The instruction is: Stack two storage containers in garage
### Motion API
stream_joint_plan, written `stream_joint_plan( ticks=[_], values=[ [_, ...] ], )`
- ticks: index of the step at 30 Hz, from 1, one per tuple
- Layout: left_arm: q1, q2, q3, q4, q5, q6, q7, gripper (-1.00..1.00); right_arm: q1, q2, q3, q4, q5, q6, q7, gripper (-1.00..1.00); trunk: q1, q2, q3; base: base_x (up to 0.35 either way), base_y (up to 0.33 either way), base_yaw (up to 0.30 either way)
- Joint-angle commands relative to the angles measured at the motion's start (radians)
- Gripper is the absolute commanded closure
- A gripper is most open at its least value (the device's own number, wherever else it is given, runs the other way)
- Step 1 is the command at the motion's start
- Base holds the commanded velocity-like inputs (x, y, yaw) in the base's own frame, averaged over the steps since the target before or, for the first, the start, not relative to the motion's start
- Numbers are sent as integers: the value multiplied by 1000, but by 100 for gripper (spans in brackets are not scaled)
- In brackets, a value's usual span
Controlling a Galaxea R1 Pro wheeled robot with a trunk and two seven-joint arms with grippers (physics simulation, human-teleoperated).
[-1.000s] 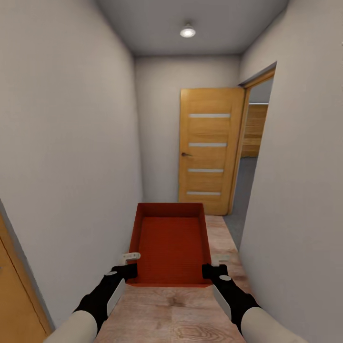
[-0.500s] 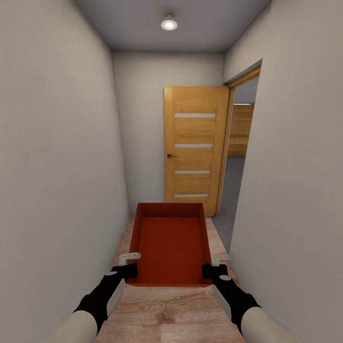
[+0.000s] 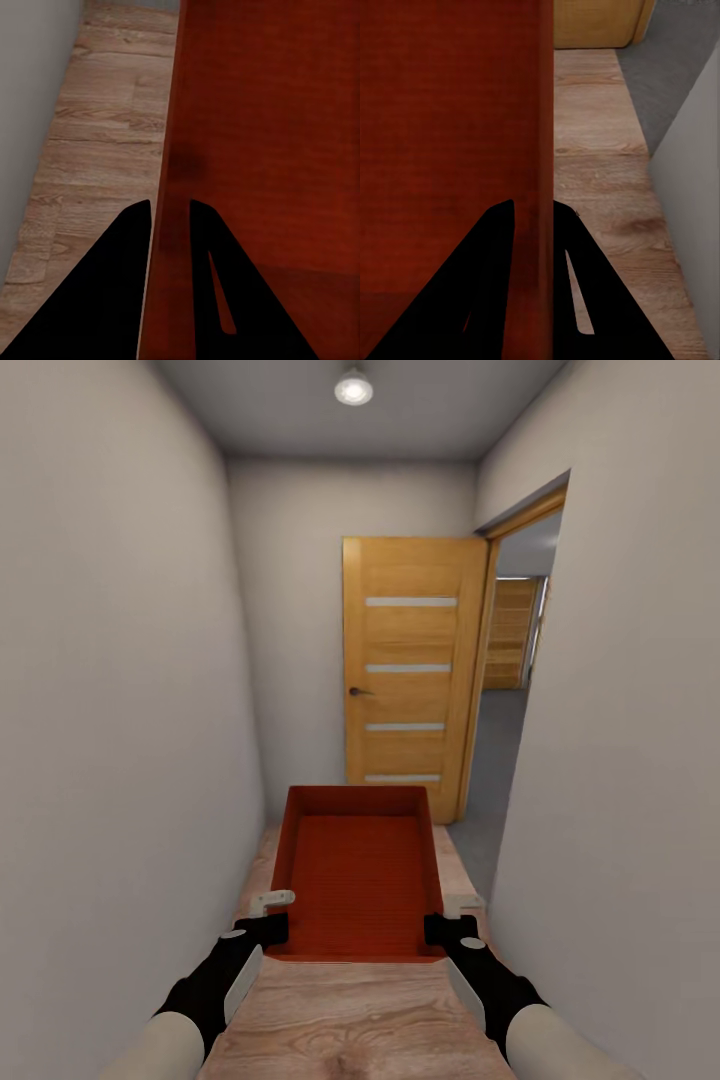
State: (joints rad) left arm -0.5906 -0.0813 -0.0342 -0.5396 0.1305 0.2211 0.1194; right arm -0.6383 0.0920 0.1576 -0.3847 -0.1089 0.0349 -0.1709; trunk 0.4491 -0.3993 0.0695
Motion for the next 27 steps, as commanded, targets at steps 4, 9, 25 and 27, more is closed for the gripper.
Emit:
stream_joint_plan(
  ticks=[4,9,25,27],
  values=[
    [0,28,23,-3,3,6,13,100,0,-9,-13,-3,-8,3,-10,100,1,-1,0,322,0,0],
    [0,28,23,-3,3,6,13,100,0,-9,-13,-3,-8,3,-10,100,1,-1,0,322,0,0],
    [0,28,23,-3,3,6,13,100,0,-9,-13,-3,-8,3,-10,100,1,-1,0,322,0,0],
    [0,28,23,-3,3,6,13,100,0,-9,-13,-3,-8,3,-10,100,1,-1,0,322,0,0]
  ],
)
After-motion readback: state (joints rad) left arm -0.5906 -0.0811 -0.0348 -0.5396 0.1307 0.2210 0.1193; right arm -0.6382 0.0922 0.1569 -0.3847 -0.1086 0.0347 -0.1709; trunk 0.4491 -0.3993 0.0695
